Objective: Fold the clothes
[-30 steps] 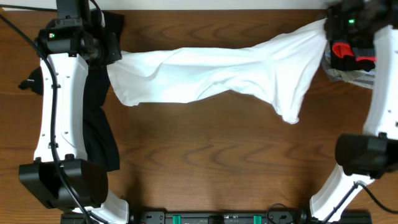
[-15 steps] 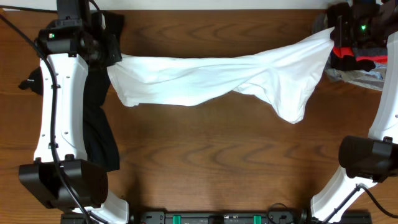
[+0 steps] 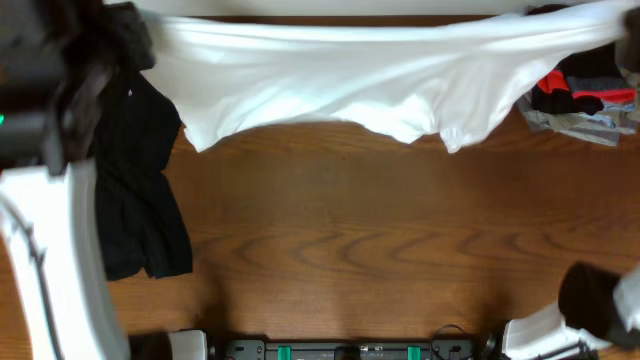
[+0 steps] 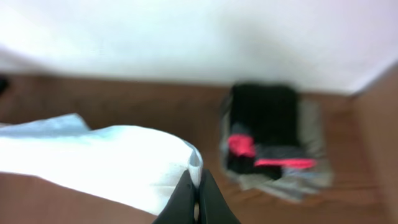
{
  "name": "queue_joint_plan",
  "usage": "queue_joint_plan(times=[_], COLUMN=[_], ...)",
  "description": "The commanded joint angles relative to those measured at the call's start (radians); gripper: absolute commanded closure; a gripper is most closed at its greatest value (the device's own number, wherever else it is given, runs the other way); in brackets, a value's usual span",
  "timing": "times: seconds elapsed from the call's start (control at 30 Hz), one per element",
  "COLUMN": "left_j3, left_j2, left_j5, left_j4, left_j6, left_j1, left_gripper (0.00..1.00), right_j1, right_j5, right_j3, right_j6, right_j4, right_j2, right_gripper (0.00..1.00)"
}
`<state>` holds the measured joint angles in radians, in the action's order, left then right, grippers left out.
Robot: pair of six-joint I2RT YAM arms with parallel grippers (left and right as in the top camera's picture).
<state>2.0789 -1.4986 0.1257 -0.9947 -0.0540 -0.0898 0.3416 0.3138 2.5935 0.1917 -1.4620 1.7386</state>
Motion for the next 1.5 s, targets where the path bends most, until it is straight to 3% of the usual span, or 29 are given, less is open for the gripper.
queue_joint_plan(times=[0.0, 0.4, 0.63, 1.13, 1.47], left_j3=[0.021, 0.021, 0.019, 0.018, 0.018], left_j2=[0.099, 0.413, 0.441, 0.084, -0.215], left_j5=[-0.043, -0.061, -0.061, -0.060, -0.059], left_j4=[0.010, 0.010, -0.014, -0.063, -0.029], left_j6=[0.027, 0.035, 0.035, 0.034, 0.034], left_j1=[-0.010, -0.010, -0.010, -0.010, -0.010], left_gripper=[0.94, 0.94, 0.94, 0.94, 0.94], right_j1=[0.055, 0.219, 0.229, 0.225, 0.097], right_j5=[-0.010, -0.010, -0.009, 0.138, 0.122], right_j3=[0.045, 0.058, 0.057, 0.055, 0.055], right_j6=[-0.011, -0.010, 0.000, 0.023, 0.049], right_j4=[0.002, 0.004, 0.006, -0.048, -0.082], right_j2=[-0.088, -0.361, -0.409, -0.139, 0.114], right_gripper=[0.99, 0.99, 0.99, 0.99, 0.99])
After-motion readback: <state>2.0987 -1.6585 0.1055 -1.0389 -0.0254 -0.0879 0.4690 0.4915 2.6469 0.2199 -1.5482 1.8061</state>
